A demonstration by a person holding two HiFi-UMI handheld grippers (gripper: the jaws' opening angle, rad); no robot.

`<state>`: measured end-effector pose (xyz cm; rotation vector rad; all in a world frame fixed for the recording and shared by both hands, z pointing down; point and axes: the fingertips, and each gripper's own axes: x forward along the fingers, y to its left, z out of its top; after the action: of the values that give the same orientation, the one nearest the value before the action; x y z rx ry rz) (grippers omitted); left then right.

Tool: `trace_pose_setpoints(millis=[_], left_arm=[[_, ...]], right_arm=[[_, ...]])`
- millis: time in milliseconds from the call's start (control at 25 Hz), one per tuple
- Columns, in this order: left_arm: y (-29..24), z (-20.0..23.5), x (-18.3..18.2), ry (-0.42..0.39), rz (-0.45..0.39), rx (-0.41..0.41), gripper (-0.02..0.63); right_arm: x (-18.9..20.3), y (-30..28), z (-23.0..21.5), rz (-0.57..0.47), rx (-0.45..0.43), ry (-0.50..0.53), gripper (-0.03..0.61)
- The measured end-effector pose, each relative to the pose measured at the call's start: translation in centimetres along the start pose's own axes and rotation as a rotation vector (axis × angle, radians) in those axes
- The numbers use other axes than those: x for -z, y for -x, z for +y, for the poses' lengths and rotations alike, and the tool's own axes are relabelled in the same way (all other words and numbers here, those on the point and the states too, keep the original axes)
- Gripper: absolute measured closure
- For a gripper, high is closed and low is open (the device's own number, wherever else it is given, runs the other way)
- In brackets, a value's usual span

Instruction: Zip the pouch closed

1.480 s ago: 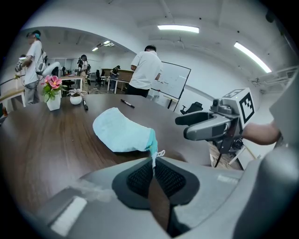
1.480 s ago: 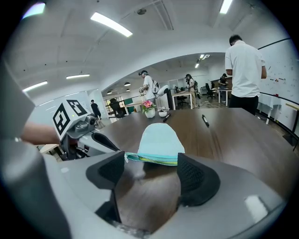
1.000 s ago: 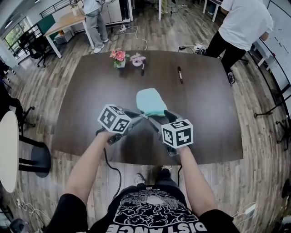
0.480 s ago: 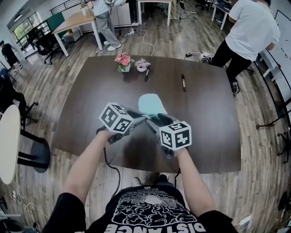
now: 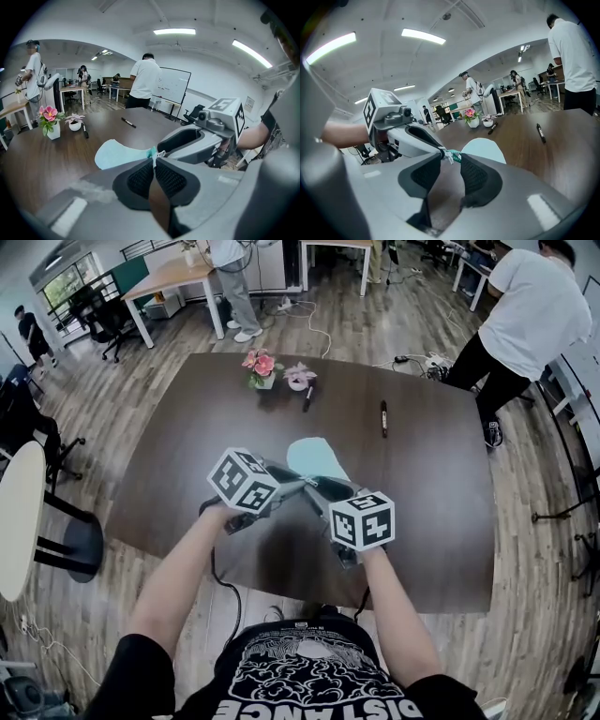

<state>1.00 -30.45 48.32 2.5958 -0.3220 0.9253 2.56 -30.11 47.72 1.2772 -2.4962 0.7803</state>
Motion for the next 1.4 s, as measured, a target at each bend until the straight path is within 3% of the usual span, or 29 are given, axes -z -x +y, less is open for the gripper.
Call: trace_pose_setpoints(millis=[520,1120,1400], left_arm=[[-1.9,0.6,-0.9,0.053,0.007,-0.047,0.592],[0.3,1.4,2.0,0.112,0.017,-0.121,0.592],[1.6,1.6,3.6,0.133,-0.03,-0.183,0.592]], right_arm=[[0.0,-0.4,-2.1,-0.003,-0.062,-0.049,0.562],[1.3,-2.4,0.5,0.044,-0.152,-0.042,0.572],[2.0,-3.3,2.2,0.039,-0.149,-0.023,0.572]])
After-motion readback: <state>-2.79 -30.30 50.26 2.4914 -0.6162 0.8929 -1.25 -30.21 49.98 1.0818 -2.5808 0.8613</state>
